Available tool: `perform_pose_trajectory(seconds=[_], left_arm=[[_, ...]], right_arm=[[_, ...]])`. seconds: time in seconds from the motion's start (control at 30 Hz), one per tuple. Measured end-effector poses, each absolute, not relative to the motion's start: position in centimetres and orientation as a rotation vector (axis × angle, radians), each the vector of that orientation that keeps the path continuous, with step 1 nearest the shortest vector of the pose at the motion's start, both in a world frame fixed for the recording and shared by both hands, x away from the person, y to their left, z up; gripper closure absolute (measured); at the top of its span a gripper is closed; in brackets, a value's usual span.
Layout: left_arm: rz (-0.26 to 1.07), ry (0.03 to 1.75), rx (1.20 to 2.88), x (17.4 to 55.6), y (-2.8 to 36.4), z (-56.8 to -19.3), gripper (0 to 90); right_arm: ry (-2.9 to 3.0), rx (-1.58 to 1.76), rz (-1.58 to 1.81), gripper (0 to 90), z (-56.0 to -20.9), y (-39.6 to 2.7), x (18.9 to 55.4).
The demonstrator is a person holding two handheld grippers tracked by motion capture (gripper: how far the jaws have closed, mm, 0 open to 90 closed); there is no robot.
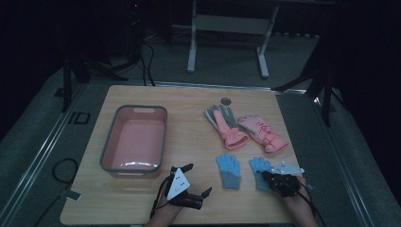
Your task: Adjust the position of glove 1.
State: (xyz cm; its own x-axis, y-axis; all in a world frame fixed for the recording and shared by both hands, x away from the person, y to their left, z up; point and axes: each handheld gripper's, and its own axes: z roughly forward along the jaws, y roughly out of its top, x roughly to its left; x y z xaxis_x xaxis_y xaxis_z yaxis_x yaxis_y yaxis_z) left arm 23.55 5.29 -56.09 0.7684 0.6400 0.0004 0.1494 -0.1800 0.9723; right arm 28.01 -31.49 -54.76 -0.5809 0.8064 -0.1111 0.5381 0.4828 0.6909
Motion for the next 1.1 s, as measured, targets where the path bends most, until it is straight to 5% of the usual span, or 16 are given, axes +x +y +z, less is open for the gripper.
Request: perform_pose_trajectory(seconds=[0.53,1.1], left_arm=[[0.493,0.624,1.724,23.5,5.3,-56.1,0.1],[0.487,0.630,1.720,23.6,5.3,-56.1,0.1]], right_arm=[[2.259,1.106,1.119,86.3,-47.6,-26.9,28.6],[2.419,1.061,1.112,85.9,-50.4,-21.9,29.0]])
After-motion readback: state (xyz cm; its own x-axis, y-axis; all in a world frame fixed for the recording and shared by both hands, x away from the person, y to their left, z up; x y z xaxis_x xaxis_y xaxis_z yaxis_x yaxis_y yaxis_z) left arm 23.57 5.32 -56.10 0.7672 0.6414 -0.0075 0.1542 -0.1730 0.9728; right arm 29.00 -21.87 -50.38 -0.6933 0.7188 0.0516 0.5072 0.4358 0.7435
